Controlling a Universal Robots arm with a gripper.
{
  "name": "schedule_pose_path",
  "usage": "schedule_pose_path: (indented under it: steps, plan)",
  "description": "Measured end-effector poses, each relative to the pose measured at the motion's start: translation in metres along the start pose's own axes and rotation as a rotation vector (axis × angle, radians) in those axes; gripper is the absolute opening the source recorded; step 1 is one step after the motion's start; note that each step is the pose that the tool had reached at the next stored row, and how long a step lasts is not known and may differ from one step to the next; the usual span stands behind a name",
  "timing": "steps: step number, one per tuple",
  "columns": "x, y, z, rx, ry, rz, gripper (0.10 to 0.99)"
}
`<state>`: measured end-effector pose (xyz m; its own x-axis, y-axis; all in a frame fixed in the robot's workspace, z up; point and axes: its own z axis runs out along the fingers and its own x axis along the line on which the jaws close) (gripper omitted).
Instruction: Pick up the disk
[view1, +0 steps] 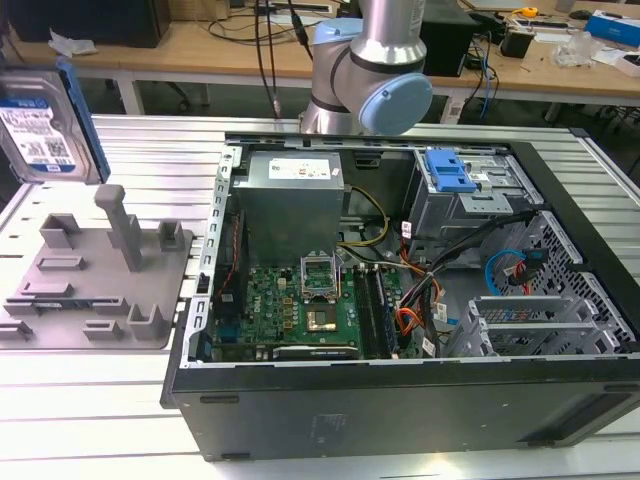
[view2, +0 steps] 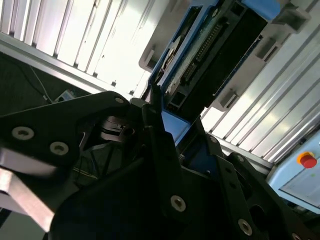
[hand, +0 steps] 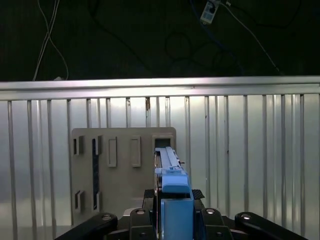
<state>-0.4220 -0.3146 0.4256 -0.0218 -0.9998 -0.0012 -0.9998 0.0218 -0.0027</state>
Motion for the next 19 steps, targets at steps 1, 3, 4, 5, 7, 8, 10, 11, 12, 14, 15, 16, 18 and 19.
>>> schedule_pose_path:
  steps: [1,3,4,5,7,8,10,11,12,14,15,16,18,19]
  plan:
    - [0.0000,0.0000,-0.0049,0.000,0.0001,0.000,0.369]
    - [0.0000,0.0000,-0.0155,0.000,0.0000,0.000,0.369]
    - [0.0000,0.0000,-0.0203,0.000,0.0001,0.000,0.369]
    - [0.0000,-0.0001,-0.0254,0.000,0.0000,0.000,0.369]
    - [-0.0001,-0.0001,-0.0356,0.000,0.0001,0.000,0.369]
    - [-0.0001,-0.0001,-0.0413,0.000,0.0000,0.000,0.369]
    - [0.0000,-0.0001,-0.0529,0.000,0.0000,0.000,0.369]
    - [-0.0001,-0.0002,-0.0653,0.000,0.0001,0.000,0.369]
    - [-0.0001,-0.0002,-0.0723,0.000,0.0001,0.000,0.369]
    - [-0.0001,-0.0002,-0.0727,0.000,0.0000,0.000,0.369]
    - [-0.0001,-0.0002,-0.0728,0.000,0.0000,0.000,0.369]
    - [-0.0001,-0.0002,-0.0728,0.000,0.0000,0.000,0.369]
    - [-0.0001,-0.0002,-0.0728,0.000,0.0000,0.000,0.369]
    - [-0.0001,-0.0002,-0.0728,0.000,-0.0001,0.000,0.369]
